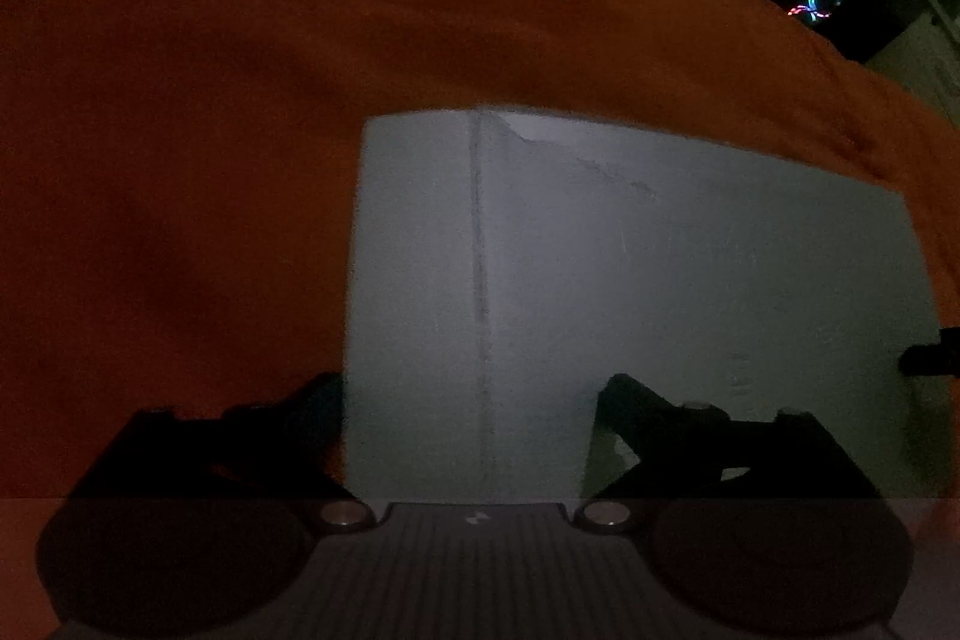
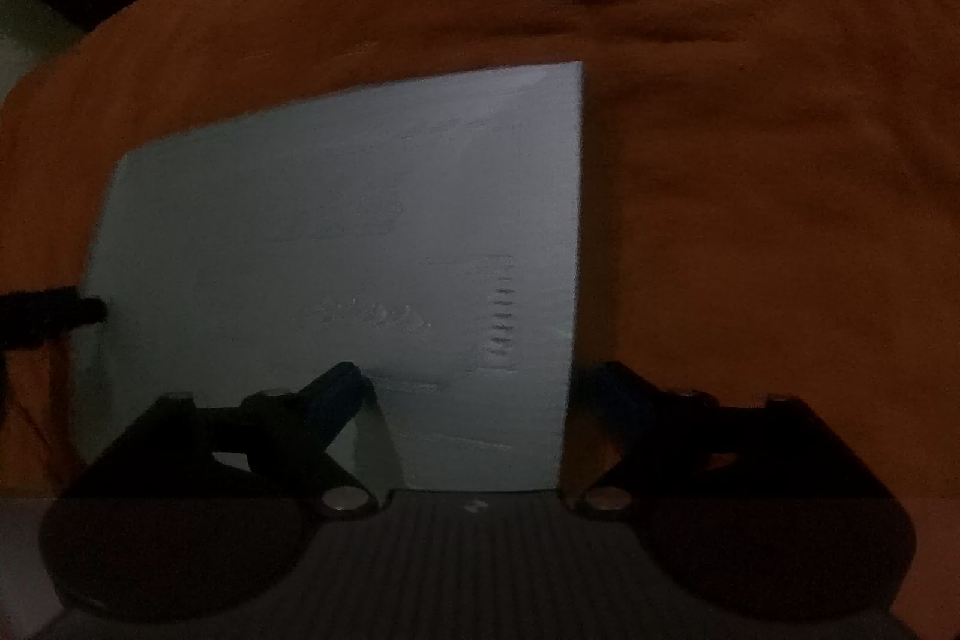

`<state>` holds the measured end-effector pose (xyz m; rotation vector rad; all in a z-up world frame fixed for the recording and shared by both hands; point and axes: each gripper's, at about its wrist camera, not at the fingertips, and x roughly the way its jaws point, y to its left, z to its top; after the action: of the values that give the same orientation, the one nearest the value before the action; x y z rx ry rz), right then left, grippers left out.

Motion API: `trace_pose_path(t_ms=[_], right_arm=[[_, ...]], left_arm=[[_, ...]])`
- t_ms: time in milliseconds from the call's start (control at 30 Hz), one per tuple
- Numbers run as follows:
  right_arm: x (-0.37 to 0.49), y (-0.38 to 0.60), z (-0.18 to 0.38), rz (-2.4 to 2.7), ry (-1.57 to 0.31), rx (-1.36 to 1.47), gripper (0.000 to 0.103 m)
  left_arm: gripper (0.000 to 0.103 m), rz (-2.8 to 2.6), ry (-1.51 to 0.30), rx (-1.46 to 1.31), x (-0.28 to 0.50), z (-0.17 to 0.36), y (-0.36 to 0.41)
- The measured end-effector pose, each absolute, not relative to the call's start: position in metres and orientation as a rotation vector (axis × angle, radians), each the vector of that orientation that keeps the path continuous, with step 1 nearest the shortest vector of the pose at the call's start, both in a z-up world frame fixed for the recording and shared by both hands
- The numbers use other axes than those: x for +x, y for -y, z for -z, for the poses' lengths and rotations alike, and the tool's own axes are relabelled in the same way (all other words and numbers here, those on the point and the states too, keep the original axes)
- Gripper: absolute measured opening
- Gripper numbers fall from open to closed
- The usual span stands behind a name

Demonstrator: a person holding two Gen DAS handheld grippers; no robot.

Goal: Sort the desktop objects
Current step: 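Grasp the lid edges with the left and right tools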

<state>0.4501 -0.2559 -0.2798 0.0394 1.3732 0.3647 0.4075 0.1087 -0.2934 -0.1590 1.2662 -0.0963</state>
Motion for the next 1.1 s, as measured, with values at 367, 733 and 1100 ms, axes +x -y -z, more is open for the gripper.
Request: trace_pose_path(t_ms=[367, 733, 1100], right_arm=[[0.447, 0.266, 0.277, -0.352, -1.375, 0.065, 0.094], [0.437, 0.259, 0.257, -0.38, -1.364, 0.095, 0.094], [0.434, 0.265, 0.213, -0.367, -1.301, 0.134, 0.094]], left_arm=[[0.102, 0.159, -1.294, -0.297, 0.404, 0.295, -0.111], [0.102, 0.216, -1.29, -0.218, 0.406, 0.275, -0.095], [0.102, 0.2, -1.231, -0.22, 0.399, 0.223, -0.097]])
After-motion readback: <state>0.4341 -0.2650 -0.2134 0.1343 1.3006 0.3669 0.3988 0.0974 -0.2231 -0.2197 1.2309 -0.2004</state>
